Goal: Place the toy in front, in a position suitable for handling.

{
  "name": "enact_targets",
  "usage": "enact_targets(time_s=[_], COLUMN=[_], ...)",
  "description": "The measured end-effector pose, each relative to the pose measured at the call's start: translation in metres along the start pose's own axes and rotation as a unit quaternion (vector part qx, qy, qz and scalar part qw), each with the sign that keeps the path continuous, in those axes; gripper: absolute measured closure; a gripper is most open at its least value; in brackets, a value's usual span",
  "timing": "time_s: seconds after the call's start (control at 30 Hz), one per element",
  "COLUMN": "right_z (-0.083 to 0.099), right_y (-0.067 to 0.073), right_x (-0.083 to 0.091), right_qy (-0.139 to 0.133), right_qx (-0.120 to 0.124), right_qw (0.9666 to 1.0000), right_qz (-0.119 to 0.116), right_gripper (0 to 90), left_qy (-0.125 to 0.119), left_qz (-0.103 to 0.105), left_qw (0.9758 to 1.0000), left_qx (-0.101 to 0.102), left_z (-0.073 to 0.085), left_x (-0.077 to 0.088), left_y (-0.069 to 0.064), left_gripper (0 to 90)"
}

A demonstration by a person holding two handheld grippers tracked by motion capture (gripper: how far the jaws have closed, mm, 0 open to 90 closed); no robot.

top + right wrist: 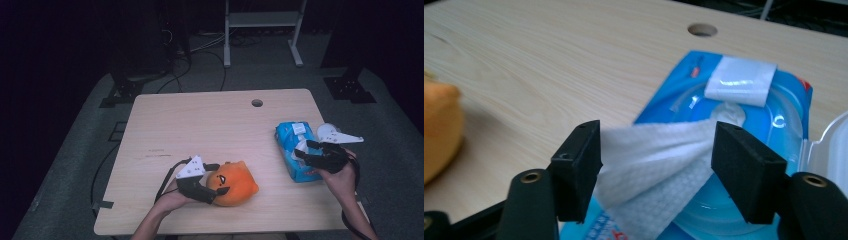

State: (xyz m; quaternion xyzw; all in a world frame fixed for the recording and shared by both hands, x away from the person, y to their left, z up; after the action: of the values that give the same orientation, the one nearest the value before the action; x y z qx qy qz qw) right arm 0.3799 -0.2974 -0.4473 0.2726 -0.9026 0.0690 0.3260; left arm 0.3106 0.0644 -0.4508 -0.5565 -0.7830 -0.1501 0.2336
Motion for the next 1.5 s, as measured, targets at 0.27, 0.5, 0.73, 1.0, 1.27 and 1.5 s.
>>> enact_targets(time_s=[0.27, 0.5, 0.73, 1.0, 1.27, 1.5], right_z=[0.011, 0.014, 0.013, 0.007, -0.006, -0.025], right_y=[-0.008, -0.008, -0.009, -0.006, 0.012, 0.045], right_x=[-0.014, -0.012, -0.005, 0.006, 0.026, 0.050], right_qy=[0.023, 0.027, 0.021, -0.004, -0.035, -0.066], right_qx=[-0.021, -0.040, -0.042, -0.042, -0.019, 0.023], right_qw=[0.9993, 0.9988, 0.9989, 0.9989, 0.9982, 0.9928], right_qz=[0.018, -0.005, -0.005, -0.018, -0.045, -0.097], right_gripper=[58.4, 76.2, 84.9, 86.9, 87.7, 87.8], left_qy=[-0.005, -0.018, -0.022, -0.021, -0.020, -0.018], left_qz=[0.002, 0.006, 0.009, 0.010, 0.009, 0.008], left_qw=[0.9999, 0.9995, 0.9993, 0.9994, 0.9994, 0.9995], left_qx=[0.011, 0.027, 0.029, 0.027, 0.026, 0.023], left_z=[0.008, 0.016, 0.017, 0.018, 0.018, 0.018], left_x=[-0.002, -0.001, -0.001, 0.000, 0.001, 0.000], left_y=[0.001, 0.004, 0.006, 0.006, 0.007, 0.006], left_gripper=[18.8, 18.7, 18.6, 18.4, 17.7, 16.8])
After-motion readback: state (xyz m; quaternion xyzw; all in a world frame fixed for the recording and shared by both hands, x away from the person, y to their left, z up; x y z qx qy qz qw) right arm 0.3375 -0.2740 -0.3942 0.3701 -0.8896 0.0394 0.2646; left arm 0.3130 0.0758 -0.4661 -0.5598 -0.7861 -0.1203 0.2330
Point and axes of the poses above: each handheld gripper's, and its own axes: x roughly backward along the jaws, z roughly out of its underside, y roughly to its left, the point moved 5 cm from there along -x, roughly forward along the jaws, and after that the axes turned 7 degrees about y, right-handed, at the moved point
